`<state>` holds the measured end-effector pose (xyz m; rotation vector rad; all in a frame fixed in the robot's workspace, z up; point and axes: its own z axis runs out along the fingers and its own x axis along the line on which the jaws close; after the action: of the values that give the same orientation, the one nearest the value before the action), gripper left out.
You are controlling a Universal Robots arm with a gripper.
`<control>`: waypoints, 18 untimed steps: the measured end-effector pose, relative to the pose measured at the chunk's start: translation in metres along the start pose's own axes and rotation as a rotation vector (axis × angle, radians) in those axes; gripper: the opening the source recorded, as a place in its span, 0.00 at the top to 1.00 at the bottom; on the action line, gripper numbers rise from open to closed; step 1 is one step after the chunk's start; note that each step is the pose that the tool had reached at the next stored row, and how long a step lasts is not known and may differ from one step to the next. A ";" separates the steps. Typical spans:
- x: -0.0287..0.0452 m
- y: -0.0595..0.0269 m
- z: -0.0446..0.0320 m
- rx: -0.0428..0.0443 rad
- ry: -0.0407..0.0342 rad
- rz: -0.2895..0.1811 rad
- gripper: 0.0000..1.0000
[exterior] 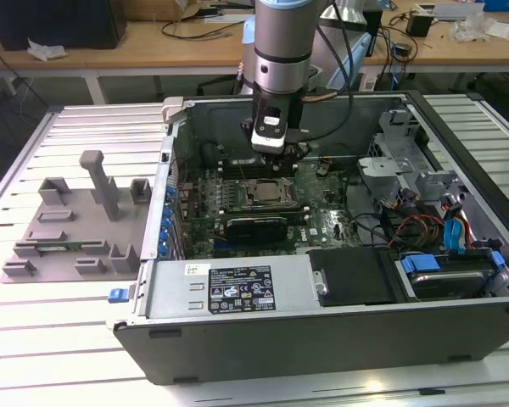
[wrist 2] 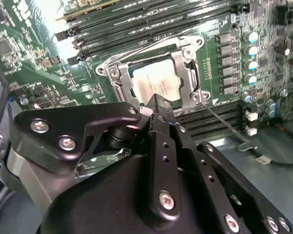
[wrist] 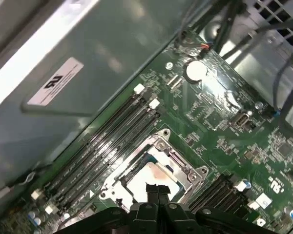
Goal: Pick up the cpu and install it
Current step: 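Close the cpu cover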
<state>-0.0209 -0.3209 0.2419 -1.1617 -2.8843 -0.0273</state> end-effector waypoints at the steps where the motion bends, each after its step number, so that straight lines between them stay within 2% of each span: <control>1: 0.0000 0.0000 0.0000 0.0007 0.0001 -0.018 0.89; 4: 0.0000 0.0000 0.0000 0.0020 0.0003 -0.056 0.89; 6: 0.0001 -0.0001 0.0000 0.0040 0.0003 -0.103 0.89; 10: 0.0001 -0.0001 0.0000 0.0061 0.0005 -0.160 0.89; 18: 0.0001 -0.0001 0.0008 0.0125 0.0012 -0.336 0.89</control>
<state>-0.0210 -0.3209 0.2411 -0.6617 -3.0359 -0.0181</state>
